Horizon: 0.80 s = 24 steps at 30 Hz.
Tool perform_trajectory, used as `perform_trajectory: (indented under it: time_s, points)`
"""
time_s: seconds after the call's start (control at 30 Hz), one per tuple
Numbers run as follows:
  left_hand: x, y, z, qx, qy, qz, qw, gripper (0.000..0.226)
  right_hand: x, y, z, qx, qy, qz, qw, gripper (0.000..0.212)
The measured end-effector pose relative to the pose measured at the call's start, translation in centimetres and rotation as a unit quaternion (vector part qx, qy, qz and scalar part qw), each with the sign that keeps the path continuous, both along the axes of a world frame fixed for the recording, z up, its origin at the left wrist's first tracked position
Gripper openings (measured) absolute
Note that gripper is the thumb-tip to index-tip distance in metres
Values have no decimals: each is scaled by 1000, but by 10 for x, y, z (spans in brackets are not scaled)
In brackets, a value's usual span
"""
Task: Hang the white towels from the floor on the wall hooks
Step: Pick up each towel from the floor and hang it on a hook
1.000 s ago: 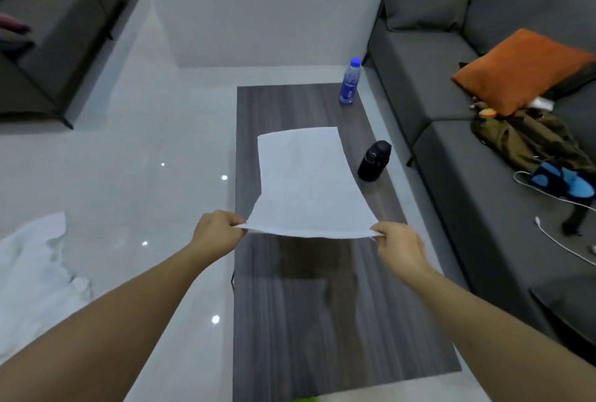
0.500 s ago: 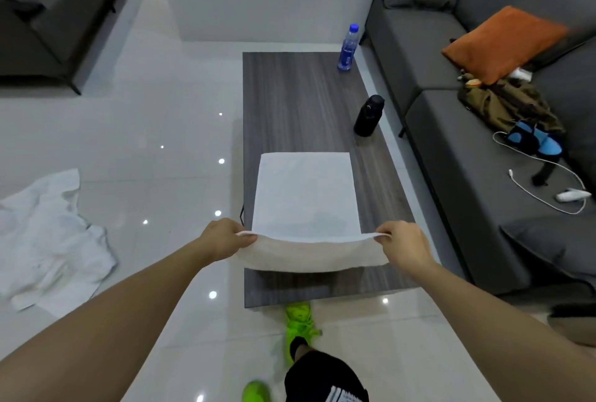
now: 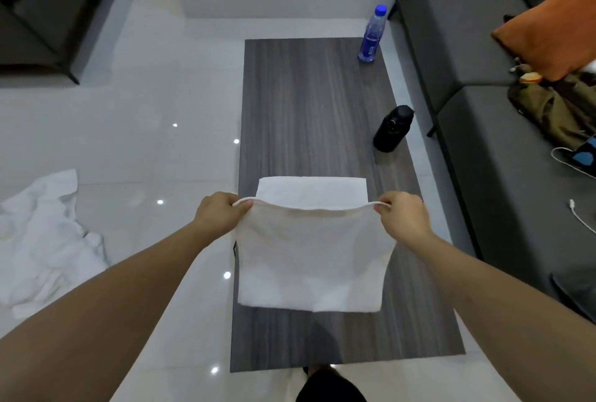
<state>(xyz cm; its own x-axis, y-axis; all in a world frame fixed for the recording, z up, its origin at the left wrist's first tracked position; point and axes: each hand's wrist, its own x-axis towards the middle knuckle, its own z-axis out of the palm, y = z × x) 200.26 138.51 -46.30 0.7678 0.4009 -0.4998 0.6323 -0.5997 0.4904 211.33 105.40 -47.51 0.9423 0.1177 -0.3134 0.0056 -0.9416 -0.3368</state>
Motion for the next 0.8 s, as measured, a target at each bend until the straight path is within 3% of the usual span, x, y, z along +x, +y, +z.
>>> perform_trajectory:
  time_s: [0.2,0.37,0.47,0.6,0.7,0.73,0.8]
  points:
    - [79,11,-58,41,25,69,996,35,86,23,-46,2,-4,-34,999,25]
    - [55,-8,-120,-10,142,69,987,40,64,7,-115,3,126,-79,989,28]
    - [17,-27,-154,-34,206,76,975,38,17,-9,-153,2,234,-143,962,22]
    - [-38,-69,-181,-86,296,78,948,26,-64,-6,-184,29,383,-221,897,14]
    - [-70,-105,-192,-145,343,167,913,25,-118,17,-195,134,476,-362,790,8]
    - [-79,-116,-196,-181,352,246,885,24,-132,26,-198,160,499,-405,750,7]
    - [-89,-135,-201,-285,342,414,794,23,-149,41,-203,204,519,-484,675,6]
